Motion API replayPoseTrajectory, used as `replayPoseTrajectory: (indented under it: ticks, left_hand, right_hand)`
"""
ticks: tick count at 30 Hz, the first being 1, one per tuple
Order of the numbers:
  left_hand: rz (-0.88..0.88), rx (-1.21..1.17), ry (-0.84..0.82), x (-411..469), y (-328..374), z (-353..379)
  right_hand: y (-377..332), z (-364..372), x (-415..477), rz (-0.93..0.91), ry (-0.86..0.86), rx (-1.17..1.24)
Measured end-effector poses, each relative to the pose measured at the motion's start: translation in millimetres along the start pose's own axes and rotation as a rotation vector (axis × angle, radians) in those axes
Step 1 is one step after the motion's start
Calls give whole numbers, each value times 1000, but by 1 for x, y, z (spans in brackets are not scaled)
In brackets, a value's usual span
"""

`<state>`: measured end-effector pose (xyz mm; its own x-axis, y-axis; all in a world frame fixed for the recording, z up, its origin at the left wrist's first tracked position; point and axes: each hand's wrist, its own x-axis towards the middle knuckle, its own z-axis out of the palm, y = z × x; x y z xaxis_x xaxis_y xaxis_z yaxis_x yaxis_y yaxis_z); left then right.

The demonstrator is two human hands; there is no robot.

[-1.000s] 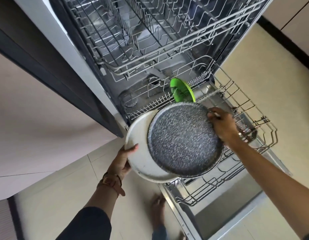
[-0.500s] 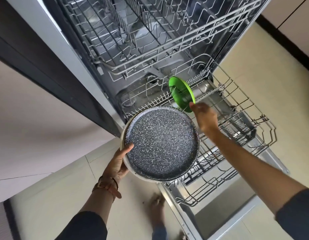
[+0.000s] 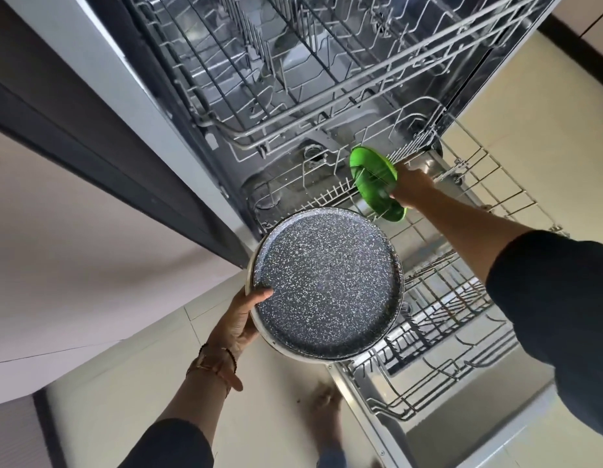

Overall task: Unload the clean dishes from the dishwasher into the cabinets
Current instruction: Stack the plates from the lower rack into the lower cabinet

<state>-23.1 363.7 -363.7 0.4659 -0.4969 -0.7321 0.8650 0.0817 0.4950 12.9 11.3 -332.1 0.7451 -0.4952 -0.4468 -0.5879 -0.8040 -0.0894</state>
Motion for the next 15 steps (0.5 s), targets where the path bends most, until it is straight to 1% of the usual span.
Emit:
replayPoseTrajectory:
  ticks: [5,7,10,13,15]
  left_hand:
    - [13,-5,37,4,-2,6]
    - [7,10,44,4,-4,9]
    - [-6,20,48,2,-7,9]
    - [-17,34,64,-4,-10,15]
    - [-13,32,74,-8,-13,20]
  right_hand:
    - [15,3,-22,-48,124,56]
    - [24,-4,-35,-36,231,86]
    - [42,-27,-55,58,435,156]
    - [69,-58,-81,165,625,327]
    - [89,-68,-99,200,656,544]
